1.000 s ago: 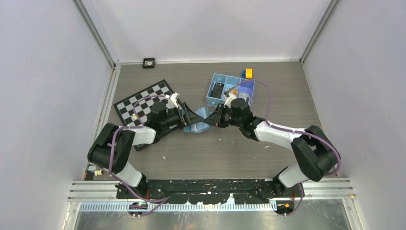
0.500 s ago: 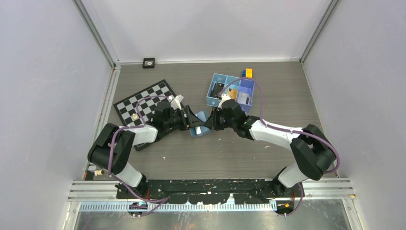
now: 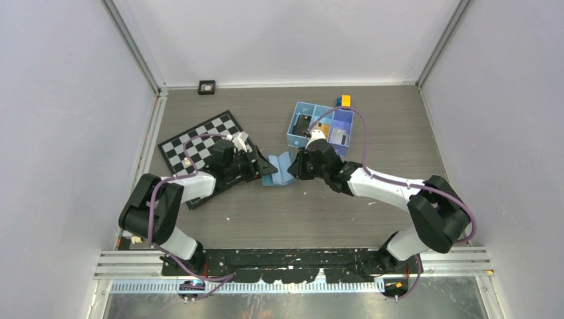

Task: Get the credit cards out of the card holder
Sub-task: Remove the credit card from the card holder.

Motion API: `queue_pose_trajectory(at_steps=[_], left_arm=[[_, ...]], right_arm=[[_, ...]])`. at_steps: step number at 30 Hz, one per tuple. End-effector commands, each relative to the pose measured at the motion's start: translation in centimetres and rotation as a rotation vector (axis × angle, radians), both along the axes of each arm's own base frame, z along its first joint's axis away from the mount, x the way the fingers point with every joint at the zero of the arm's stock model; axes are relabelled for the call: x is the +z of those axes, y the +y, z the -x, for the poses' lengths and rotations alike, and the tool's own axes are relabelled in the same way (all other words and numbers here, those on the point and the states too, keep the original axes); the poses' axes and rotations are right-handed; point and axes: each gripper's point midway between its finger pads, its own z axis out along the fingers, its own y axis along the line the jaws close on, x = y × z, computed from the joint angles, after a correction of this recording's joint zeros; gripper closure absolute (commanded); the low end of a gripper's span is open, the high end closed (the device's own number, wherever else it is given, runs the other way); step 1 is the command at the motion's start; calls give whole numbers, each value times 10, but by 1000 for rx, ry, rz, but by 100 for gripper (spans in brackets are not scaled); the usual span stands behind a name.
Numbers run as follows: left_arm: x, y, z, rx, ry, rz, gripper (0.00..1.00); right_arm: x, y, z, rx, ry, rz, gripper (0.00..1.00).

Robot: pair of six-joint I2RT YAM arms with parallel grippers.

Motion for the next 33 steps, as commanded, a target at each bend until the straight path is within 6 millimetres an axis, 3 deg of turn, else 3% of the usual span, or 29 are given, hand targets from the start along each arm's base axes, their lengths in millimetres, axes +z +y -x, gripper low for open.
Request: queue_pose_trajectory(at_steps=[1, 8, 13, 20, 33], left_arm=[[15, 3, -10, 19, -61, -17, 33], [7, 1, -9, -2, -20, -22, 39], [5, -2, -7, -24, -9, -19, 24], [-5, -7, -5, -52, 28, -48, 21], [-6, -10, -7, -60, 50, 6, 80]], right_arm=[[32, 2, -12, -30, -87, -35, 92], [27, 9, -12, 5, -63, -25, 91], [21, 17, -7, 47, -31, -21, 90], [21, 22, -4, 59, -51, 21, 90], [23, 11, -11, -10, -90, 59, 90]])
